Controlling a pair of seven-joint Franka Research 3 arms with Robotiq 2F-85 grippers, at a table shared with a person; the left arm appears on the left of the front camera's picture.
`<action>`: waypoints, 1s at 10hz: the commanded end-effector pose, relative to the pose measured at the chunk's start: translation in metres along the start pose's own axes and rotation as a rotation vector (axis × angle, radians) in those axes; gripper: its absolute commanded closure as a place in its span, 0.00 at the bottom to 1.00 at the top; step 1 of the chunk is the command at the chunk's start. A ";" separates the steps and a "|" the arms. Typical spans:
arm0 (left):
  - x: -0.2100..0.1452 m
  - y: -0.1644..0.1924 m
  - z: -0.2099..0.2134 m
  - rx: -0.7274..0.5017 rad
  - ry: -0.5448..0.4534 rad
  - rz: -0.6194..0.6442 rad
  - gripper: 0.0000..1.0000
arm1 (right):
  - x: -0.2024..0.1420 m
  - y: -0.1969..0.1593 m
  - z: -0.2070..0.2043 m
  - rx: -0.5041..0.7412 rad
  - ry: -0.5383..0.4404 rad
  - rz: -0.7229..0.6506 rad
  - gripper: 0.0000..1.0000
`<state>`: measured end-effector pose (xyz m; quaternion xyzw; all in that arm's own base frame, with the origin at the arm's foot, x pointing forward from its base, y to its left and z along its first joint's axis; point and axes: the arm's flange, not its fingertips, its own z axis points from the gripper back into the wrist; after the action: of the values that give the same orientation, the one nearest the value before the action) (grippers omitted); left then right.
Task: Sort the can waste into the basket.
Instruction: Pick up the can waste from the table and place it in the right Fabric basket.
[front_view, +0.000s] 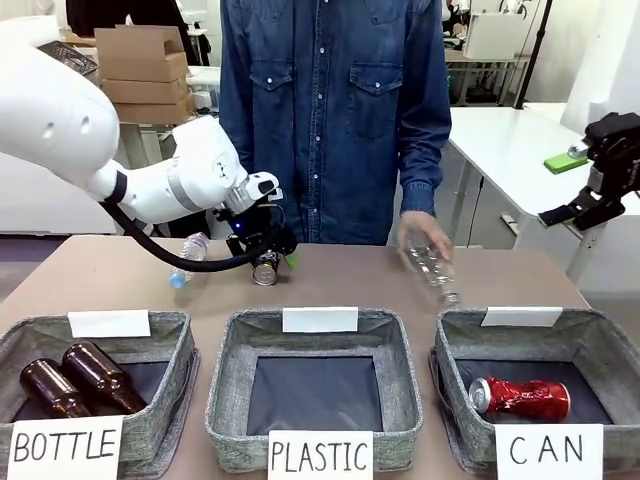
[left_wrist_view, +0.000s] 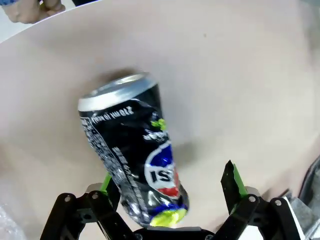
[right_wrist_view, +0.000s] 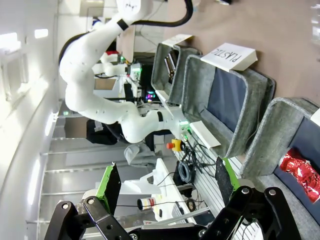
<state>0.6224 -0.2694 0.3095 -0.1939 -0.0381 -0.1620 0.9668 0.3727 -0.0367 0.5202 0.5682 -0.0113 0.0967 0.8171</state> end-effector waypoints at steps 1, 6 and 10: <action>0.000 0.007 -0.004 0.087 -0.014 0.020 0.00 | 0.000 0.000 0.003 -0.003 0.010 0.016 0.00; -0.002 0.001 -0.007 0.114 -0.038 0.005 1.00 | 0.000 0.000 0.003 -0.003 0.010 0.016 0.00; -0.005 0.006 0.004 0.132 -0.050 0.018 1.00 | 0.000 0.000 0.003 -0.003 0.010 0.016 0.00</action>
<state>0.6272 -0.2692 0.3065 -0.1553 -0.0640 -0.1596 0.9728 0.3727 -0.0368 0.5202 0.5682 -0.0113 0.0967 0.8171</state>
